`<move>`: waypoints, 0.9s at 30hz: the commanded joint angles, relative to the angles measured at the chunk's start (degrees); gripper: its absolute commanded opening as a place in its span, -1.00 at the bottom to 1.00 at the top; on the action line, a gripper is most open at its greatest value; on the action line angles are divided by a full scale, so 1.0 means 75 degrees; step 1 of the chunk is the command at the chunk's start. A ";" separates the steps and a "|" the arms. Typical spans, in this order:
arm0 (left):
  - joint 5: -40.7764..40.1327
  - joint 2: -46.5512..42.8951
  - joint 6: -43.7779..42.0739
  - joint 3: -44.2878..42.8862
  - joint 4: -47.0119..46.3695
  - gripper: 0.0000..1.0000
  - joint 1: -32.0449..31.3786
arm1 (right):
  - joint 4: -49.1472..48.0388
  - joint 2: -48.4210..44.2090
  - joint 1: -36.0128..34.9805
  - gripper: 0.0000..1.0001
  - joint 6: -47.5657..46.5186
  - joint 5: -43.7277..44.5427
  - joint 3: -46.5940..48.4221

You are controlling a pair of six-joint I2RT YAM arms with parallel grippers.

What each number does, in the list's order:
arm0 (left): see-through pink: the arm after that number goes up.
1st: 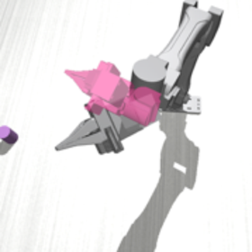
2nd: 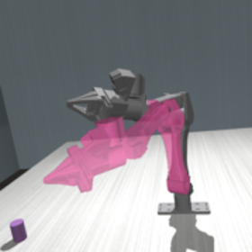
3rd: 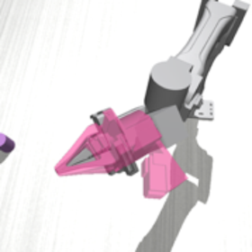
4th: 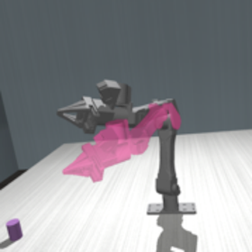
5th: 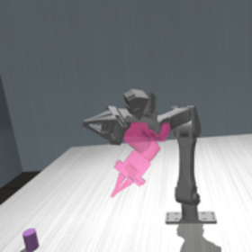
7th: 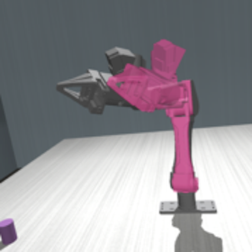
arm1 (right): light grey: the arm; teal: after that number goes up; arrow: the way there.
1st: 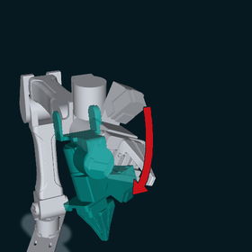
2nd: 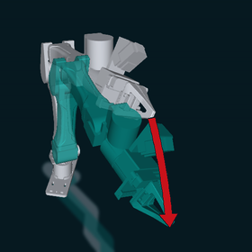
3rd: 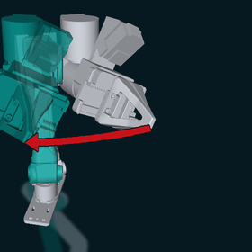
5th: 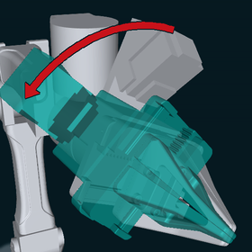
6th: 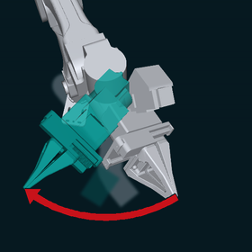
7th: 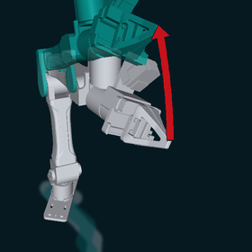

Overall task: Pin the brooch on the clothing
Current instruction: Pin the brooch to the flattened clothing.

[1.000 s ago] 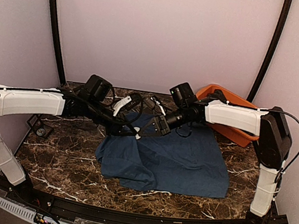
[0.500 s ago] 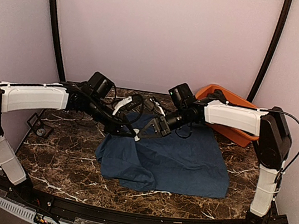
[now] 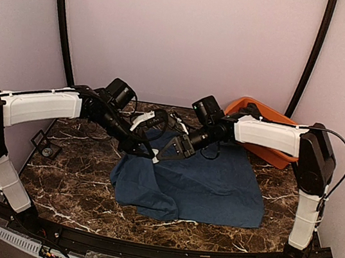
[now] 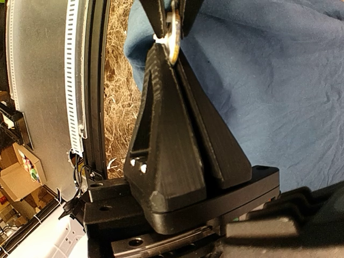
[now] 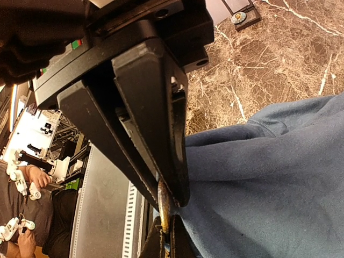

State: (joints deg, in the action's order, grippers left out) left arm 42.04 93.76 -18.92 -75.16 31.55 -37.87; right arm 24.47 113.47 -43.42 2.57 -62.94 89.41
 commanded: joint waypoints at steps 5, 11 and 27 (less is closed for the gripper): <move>-0.0289 0.0040 -0.0657 0.0001 0.1049 -0.94 -0.0231 | -0.0227 0.0007 0.0002 -1.00 0.0523 -0.0325 0.0514; -0.0820 0.0190 -0.0514 -0.0166 0.1347 -0.80 -0.0271 | -0.0195 -0.0050 0.0012 -1.00 0.0685 0.0032 0.0521; -0.1079 0.0318 0.0448 -0.0460 0.1248 -0.53 -0.0265 | -0.0204 -0.0211 0.0012 -1.00 0.0665 0.0803 0.0276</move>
State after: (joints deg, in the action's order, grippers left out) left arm 36.36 97.08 -16.29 -79.59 37.41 -38.98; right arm 26.68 113.89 -43.81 6.37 -56.60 90.32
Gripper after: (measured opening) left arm 0.151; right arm 0.009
